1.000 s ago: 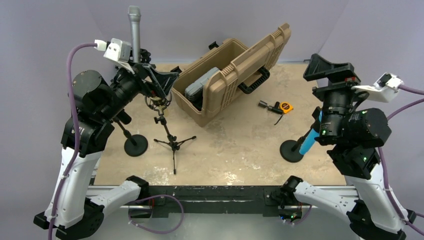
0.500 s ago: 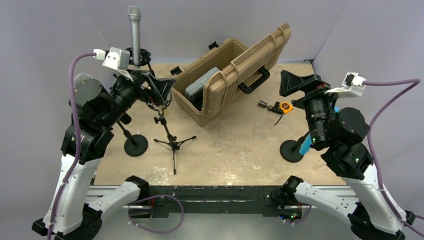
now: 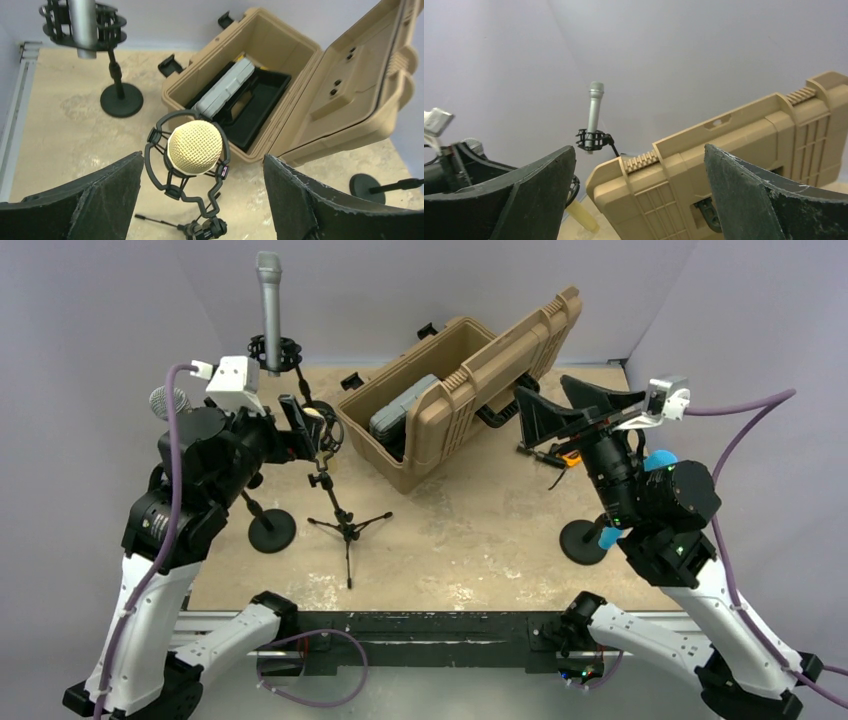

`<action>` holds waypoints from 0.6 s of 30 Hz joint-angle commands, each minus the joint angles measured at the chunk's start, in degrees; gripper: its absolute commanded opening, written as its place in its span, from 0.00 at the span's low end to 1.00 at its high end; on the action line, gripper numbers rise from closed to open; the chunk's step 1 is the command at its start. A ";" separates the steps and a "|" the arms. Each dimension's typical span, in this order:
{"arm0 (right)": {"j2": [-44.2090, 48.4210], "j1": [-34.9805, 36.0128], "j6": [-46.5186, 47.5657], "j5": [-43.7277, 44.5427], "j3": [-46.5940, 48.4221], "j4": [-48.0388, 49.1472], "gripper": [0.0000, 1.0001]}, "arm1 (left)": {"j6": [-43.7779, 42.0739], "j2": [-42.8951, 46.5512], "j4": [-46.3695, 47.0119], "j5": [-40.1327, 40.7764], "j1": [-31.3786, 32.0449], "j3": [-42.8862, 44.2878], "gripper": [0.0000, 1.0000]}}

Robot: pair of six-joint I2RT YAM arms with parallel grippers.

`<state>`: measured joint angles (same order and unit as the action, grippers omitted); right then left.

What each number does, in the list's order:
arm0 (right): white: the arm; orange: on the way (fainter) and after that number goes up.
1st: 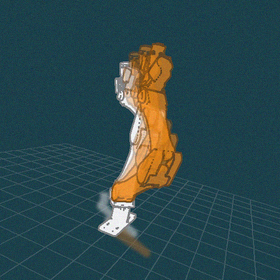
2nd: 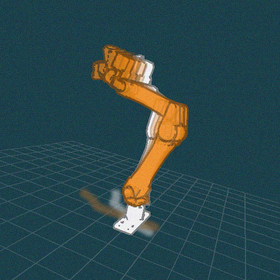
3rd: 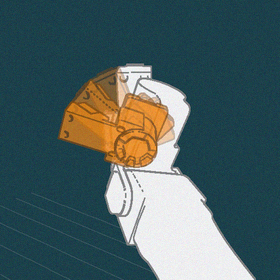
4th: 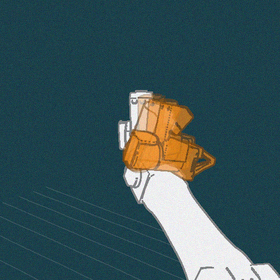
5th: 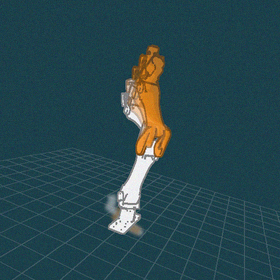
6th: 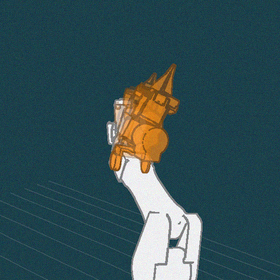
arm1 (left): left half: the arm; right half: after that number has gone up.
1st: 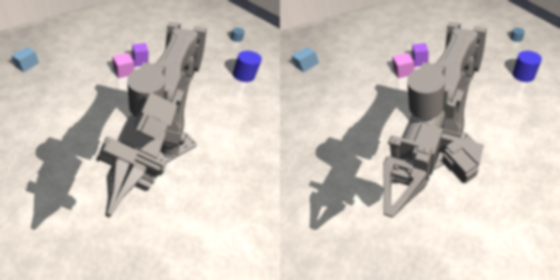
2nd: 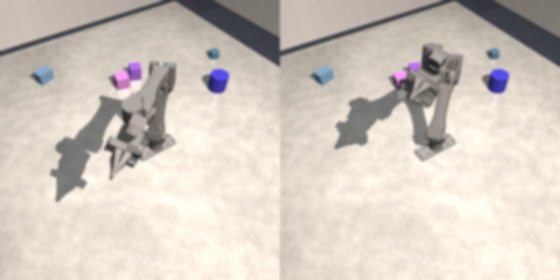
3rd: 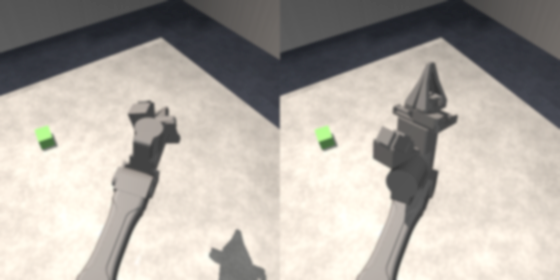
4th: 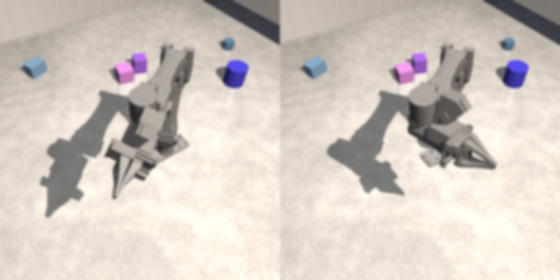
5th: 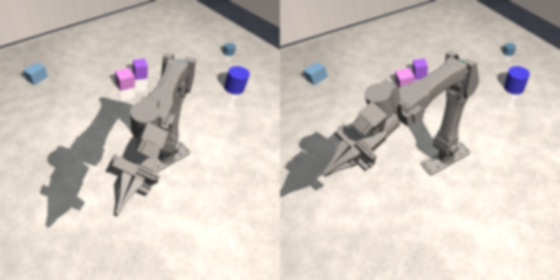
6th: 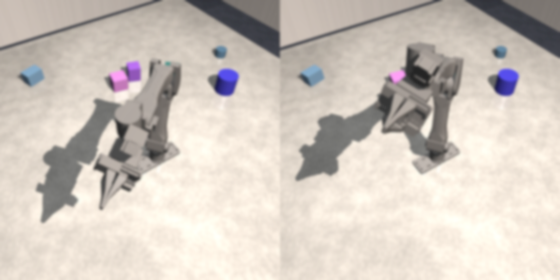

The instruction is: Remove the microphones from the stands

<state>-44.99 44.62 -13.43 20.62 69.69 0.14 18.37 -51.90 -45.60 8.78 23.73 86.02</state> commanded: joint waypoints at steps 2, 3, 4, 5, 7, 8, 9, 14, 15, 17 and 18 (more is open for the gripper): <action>-1.82 -0.07 3.93 -10.81 -1.26 7.69 0.99 | -0.18 -2.46 -1.96 0.13 0.24 -1.16 0.83; -2.61 -0.06 3.94 -13.86 -1.54 8.09 0.99 | -0.18 -2.99 -1.95 -0.19 0.34 -1.12 0.82; -3.45 -0.06 3.93 -16.88 -1.79 8.08 0.99 | -0.18 -3.57 -1.90 -0.13 0.40 -1.12 0.81; -4.53 -0.06 3.96 -20.46 -2.11 8.42 0.99 | -0.36 -4.04 -1.68 0.17 0.56 -1.34 0.81; -6.56 -0.06 3.33 -27.31 -3.58 9.60 0.99 | -1.11 -4.85 -1.11 0.88 0.78 -1.54 0.79; -7.40 -0.06 2.60 -30.10 -4.47 10.58 0.99 | -1.51 -5.34 -0.87 1.16 0.86 -1.55 0.78; -8.11 -0.06 1.65 -32.06 -5.64 11.87 0.99 | -1.84 -5.77 -0.65 1.40 0.88 -1.55 0.77; -8.76 1.23 -3.46 -39.76 -12.22 20.71 0.99 | -3.49 -7.60 -0.35 2.99 0.94 -1.43 0.71; -9.21 2.14 -4.09 -39.81 -12.88 21.66 0.99 | -3.91 -7.88 -0.25 3.45 0.95 -1.65 0.69; -10.74 4.86 -5.02 -38.76 -13.61 22.92 0.99 | -4.59 -8.59 -0.32 4.14 0.95 -1.82 0.65; -11.56 6.37 -5.58 -37.08 -13.88 23.60 0.99 | -4.76 -9.01 -0.36 4.30 0.97 -1.82 0.64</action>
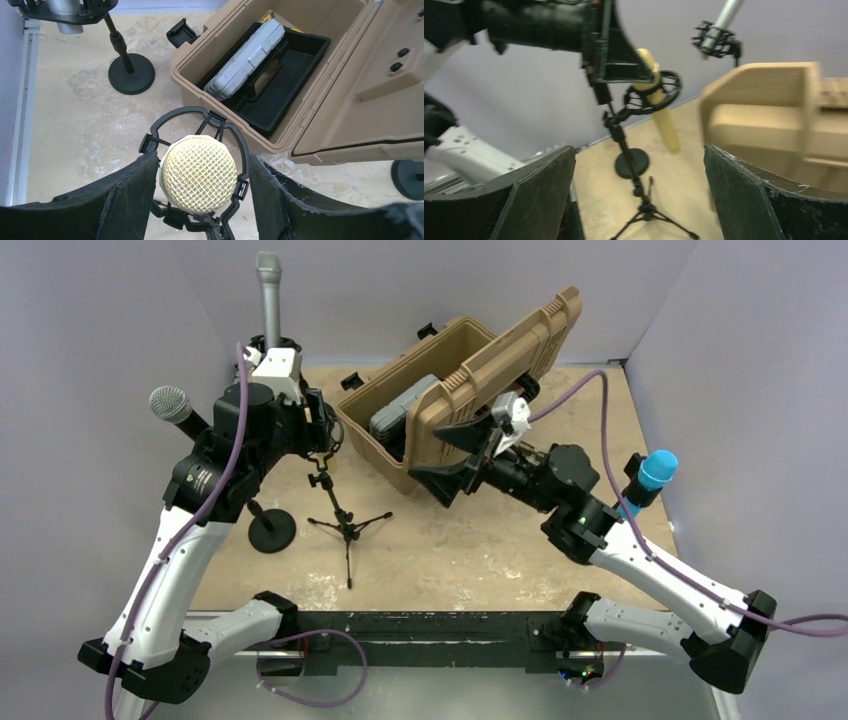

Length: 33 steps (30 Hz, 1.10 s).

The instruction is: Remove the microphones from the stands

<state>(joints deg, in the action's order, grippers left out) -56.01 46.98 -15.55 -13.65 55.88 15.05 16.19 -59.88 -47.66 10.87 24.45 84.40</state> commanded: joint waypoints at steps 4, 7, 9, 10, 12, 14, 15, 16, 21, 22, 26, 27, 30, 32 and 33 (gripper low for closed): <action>-3.47 9.81 -5.26 1.24 -1.30 12.40 0.99 | -2.43 -1.57 2.20 0.63 0.21 -0.70 0.52; -5.65 11.38 -6.16 3.00 -1.40 13.69 0.99 | -2.34 -1.45 1.92 -0.71 0.24 -0.72 0.38; -6.82 11.59 -6.40 3.25 -1.31 13.88 0.99 | -2.95 -1.14 1.78 -2.14 0.20 -0.79 0.29; -7.22 11.64 -6.37 3.65 -1.30 13.87 0.99 | -3.41 -1.04 1.78 -3.08 0.18 -0.86 0.25; -8.01 11.76 -5.92 4.81 -1.31 13.51 0.99 | -4.29 -0.80 1.50 -5.87 0.22 -0.98 0.18; -8.72 11.89 -5.59 6.45 -1.30 12.93 0.99 | -5.10 -0.53 1.28 -9.39 0.22 -1.16 0.15; -9.07 11.90 -5.47 7.20 -1.23 12.72 0.99 | -5.45 -0.43 1.17 -10.46 0.17 -1.17 0.14; -9.45 11.98 -5.41 7.53 -1.23 12.72 0.99 | -5.54 -0.35 0.99 -12.25 0.16 -1.09 0.13; -10.73 12.04 -5.48 8.01 -1.21 13.24 0.99 | -5.54 -0.13 -1.33 -11.19 0.17 0.68 0.11; -10.96 12.05 -5.38 8.09 -1.09 13.21 0.99 | -5.55 -0.26 -1.78 -11.07 0.17 1.40 0.10; -11.83 12.08 -5.20 8.82 -0.62 12.60 0.99 | -4.67 -1.58 -4.18 -7.13 0.23 5.75 0.01; -11.86 12.06 -5.14 9.06 -0.62 12.54 0.99 | -4.44 -1.95 -4.66 -6.65 0.23 6.95 0.00; -11.76 12.08 -5.15 9.42 -0.44 12.34 0.99 | -4.23 -2.90 -5.80 -5.69 0.14 10.79 0.00; -11.83 12.12 -5.10 9.43 -0.34 12.15 0.99 | -4.08 -3.50 -6.56 -4.29 0.22 13.38 0.00; -11.84 12.10 -5.15 9.47 -0.25 11.95 0.99 | -3.87 -3.65 -6.90 -3.43 0.17 14.57 0.00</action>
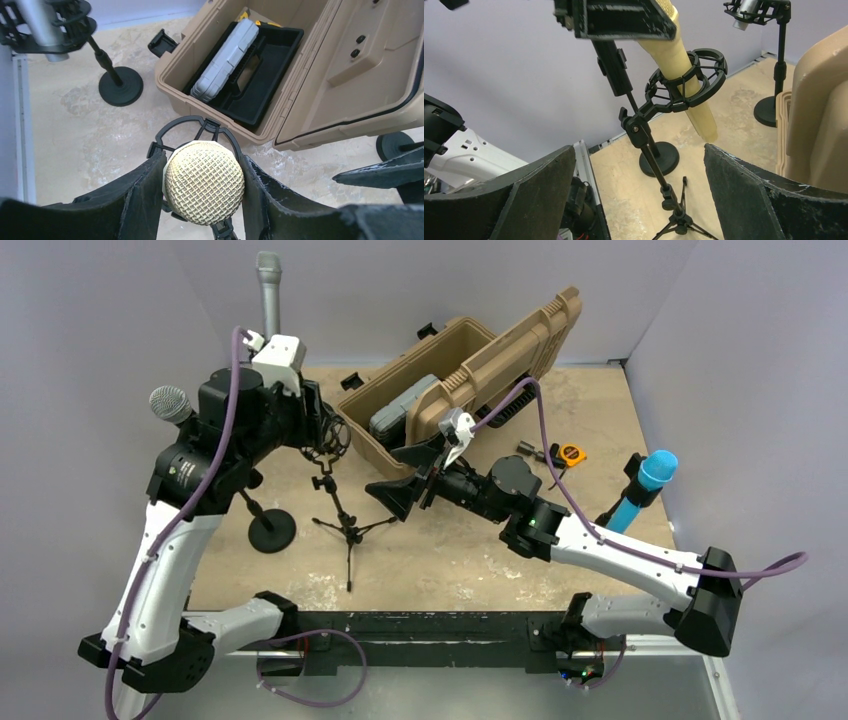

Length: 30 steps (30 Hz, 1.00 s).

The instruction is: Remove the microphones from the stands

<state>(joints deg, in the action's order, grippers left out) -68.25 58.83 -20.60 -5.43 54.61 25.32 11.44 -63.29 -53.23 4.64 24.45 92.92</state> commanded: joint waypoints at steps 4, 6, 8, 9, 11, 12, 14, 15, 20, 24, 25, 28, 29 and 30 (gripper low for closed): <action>0.23 0.26 -0.39 2.14 1.49 1.02 0.99 | 0.95 -0.37 -1.78 4.99 0.21 11.41 0.00; 0.22 0.26 -0.45 2.83 1.87 0.60 0.99 | 0.82 -0.05 -1.38 5.71 0.16 14.34 0.00; 0.07 0.24 -0.55 3.40 2.35 0.21 0.99 | 0.58 0.60 -0.61 6.06 0.16 17.21 0.00; -0.02 0.23 -0.48 3.61 2.61 0.03 0.99 | 0.40 1.10 0.06 6.08 0.17 18.48 0.00; -0.12 0.24 -0.41 3.95 2.93 -0.22 0.99 | 0.36 2.47 1.97 6.43 0.16 20.25 0.00; -0.25 0.28 -0.44 4.16 3.08 -0.33 0.99 | 0.48 3.40 3.37 6.69 0.16 20.57 0.00; -0.43 0.28 -0.33 4.28 3.28 -0.44 0.99 | 0.87 5.62 6.42 7.33 0.14 20.21 0.00; -0.55 0.22 -0.32 4.35 3.37 -0.51 0.99 | 1.06 6.49 7.68 7.39 0.16 20.01 0.00; -1.14 0.21 -0.32 4.52 3.86 -0.81 0.99 | 1.69 7.85 7.71 4.98 0.16 22.28 0.00; -0.60 0.25 0.31 5.20 3.97 -1.53 0.99 | 2.55 9.23 6.08 -0.05 0.21 22.82 0.00; -0.42 0.24 0.60 5.25 4.01 -1.69 0.99 | 2.63 9.34 5.28 -2.09 0.17 23.01 0.00; 1.25 0.19 2.81 5.26 4.25 -2.64 0.99 | 3.03 8.73 1.85 -8.67 0.16 23.47 0.00; 2.06 0.23 3.90 5.27 4.27 -2.86 0.99 | 3.01 8.31 0.43 -10.88 0.16 23.40 0.00; 3.01 0.22 5.24 4.91 4.16 -3.09 0.99 | 2.60 7.96 -1.01 -13.21 0.12 23.36 0.00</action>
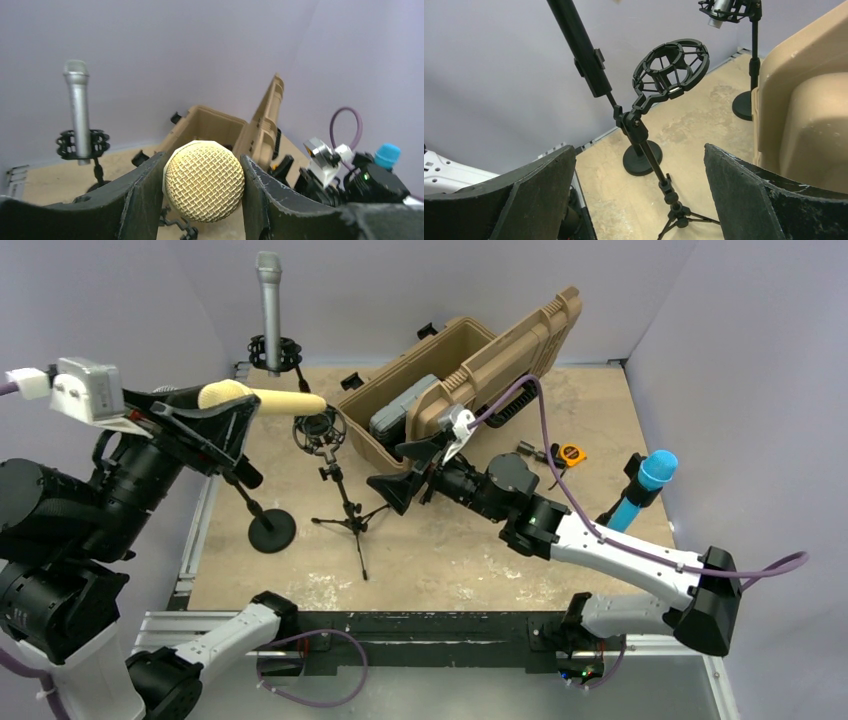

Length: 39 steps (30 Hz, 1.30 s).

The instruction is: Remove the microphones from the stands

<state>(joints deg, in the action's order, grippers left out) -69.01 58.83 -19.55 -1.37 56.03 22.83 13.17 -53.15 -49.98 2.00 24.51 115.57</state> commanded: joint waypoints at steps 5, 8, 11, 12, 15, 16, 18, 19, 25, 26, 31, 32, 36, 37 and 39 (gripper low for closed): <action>8.76 0.28 11.51 -3.58 1.63 -0.40 0.99 | -0.40 -3.40 -8.91 -25.36 0.05 -0.77 0.00; 10.74 0.25 14.58 -7.86 1.14 -0.24 0.99 | 0.12 -2.33 -7.87 -34.63 0.09 -4.17 0.00; 11.30 0.25 16.35 -13.34 1.02 0.67 0.99 | 1.40 -2.02 -6.72 -42.11 0.14 -7.99 0.00; 11.19 0.24 16.60 -15.75 0.95 1.17 0.99 | 1.56 -1.98 -6.58 -43.58 0.10 -8.96 0.00; 9.88 0.23 16.02 -22.04 0.12 3.85 0.99 | 2.45 -1.94 -5.83 -45.92 0.10 -12.58 0.00; 9.18 0.26 15.26 -23.72 -0.31 5.03 0.99 | 3.04 -1.90 -5.05 -46.73 0.10 -13.96 0.00; 7.53 0.23 13.75 -26.70 -0.98 7.51 0.99 | 4.57 -2.05 -2.64 -48.77 0.10 -16.75 0.00; 6.83 0.34 12.94 -27.50 -1.31 8.98 0.99 | 5.37 -2.20 -1.58 -49.80 0.10 -18.14 0.00; 5.32 1.10 9.31 -29.72 -4.89 15.77 0.93 | 7.46 -3.87 1.32 -49.61 0.10 -23.71 0.00; 5.19 1.12 8.90 -29.77 -5.55 16.46 0.92 | 7.38 -4.10 1.31 -49.63 0.10 -24.06 0.00; 4.01 1.11 6.92 -29.41 -7.43 17.47 0.84 | 7.22 -4.09 2.65 -50.17 0.08 -25.85 0.00; 3.84 1.11 6.63 -29.09 -7.63 17.50 0.82 | 7.16 -4.00 2.85 -50.17 0.09 -26.16 0.00; 2.92 1.11 5.80 -26.97 -7.80 17.67 0.69 | 7.35 -3.22 4.45 -50.43 0.10 -27.37 0.00; 2.66 1.11 5.48 -26.58 -7.73 17.74 0.65 | 7.39 -3.05 4.69 -50.43 0.09 -27.41 0.00; 2.19 1.09 5.27 -26.05 -7.65 17.60 0.51 | 7.29 -2.98 4.71 -50.51 0.10 -27.50 0.00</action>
<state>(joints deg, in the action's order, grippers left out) -66.35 59.61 -12.49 -29.02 48.47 37.45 19.94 -57.21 -50.15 -46.96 24.51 88.20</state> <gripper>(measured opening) 0.609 0.502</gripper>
